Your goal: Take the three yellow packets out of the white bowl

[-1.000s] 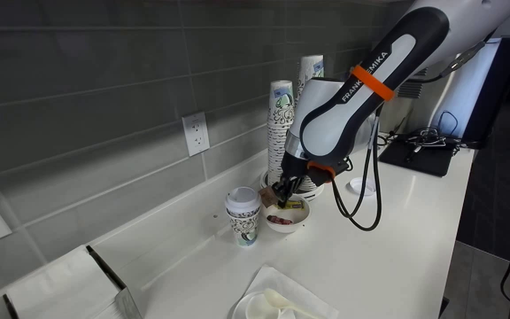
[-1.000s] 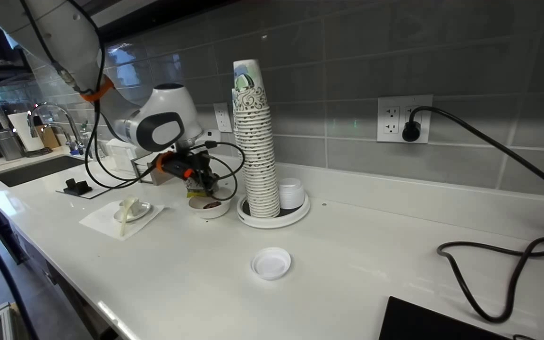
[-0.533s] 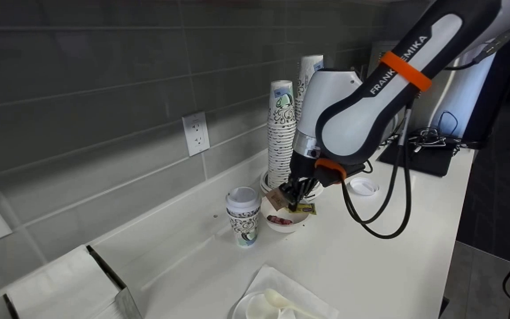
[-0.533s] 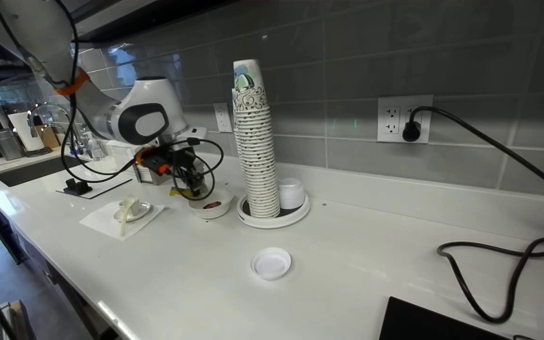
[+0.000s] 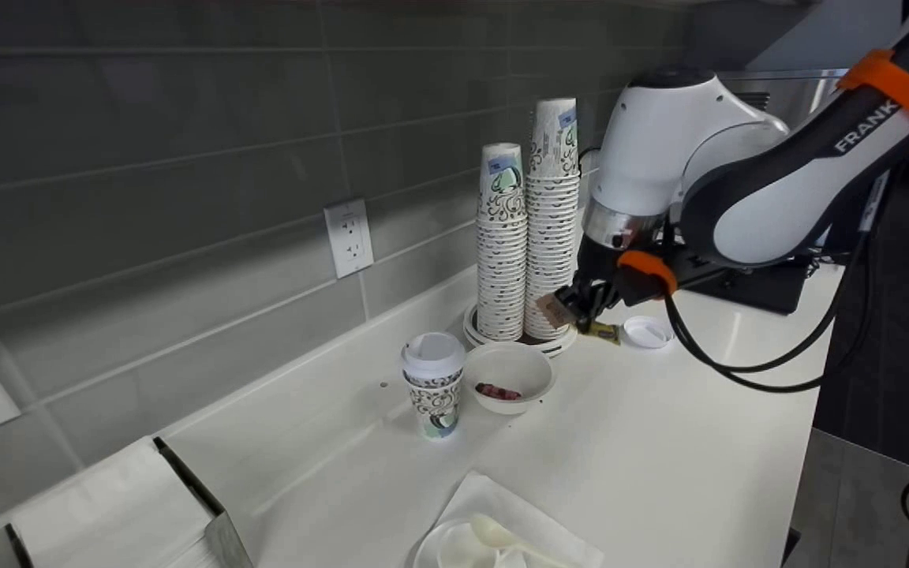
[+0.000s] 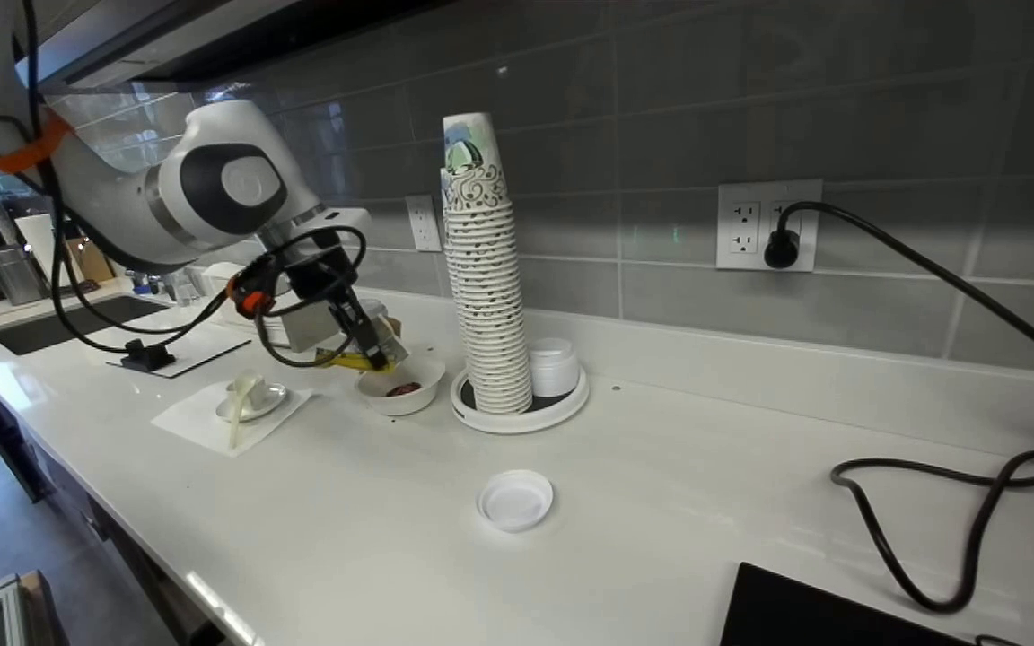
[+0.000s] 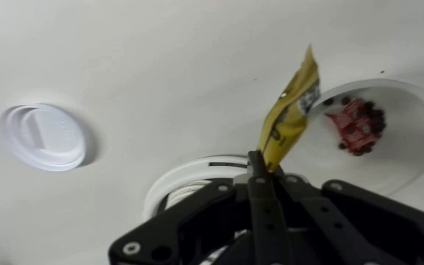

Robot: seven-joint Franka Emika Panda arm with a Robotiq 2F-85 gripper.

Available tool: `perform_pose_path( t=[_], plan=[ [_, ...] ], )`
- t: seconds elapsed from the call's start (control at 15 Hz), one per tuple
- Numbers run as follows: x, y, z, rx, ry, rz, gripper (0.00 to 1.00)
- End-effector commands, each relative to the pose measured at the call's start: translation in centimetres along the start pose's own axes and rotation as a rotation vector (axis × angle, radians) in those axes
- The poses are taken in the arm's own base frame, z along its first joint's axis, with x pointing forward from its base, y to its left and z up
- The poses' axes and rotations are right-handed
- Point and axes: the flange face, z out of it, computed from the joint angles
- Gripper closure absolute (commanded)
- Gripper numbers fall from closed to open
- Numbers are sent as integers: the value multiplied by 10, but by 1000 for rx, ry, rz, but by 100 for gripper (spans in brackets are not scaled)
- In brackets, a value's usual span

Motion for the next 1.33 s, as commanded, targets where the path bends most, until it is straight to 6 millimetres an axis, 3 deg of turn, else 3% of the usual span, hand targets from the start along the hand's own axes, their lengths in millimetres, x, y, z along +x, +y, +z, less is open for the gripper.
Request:
perform_pose_path(
  t=[0.0,0.33,0.8,0.87,1.0,1.27],
  plan=[
    [-25,22,-22,-124,33,127,100],
    [-54,41,5,-238,-71,221,100],
    [-46,82,47,-297,-39,223,100],
    [-44,84,52,-294,-35,221,73],
    [-40,86,62,-268,-29,199,67],
    [-30,73,66,-188,-3,164,39]
  ],
)
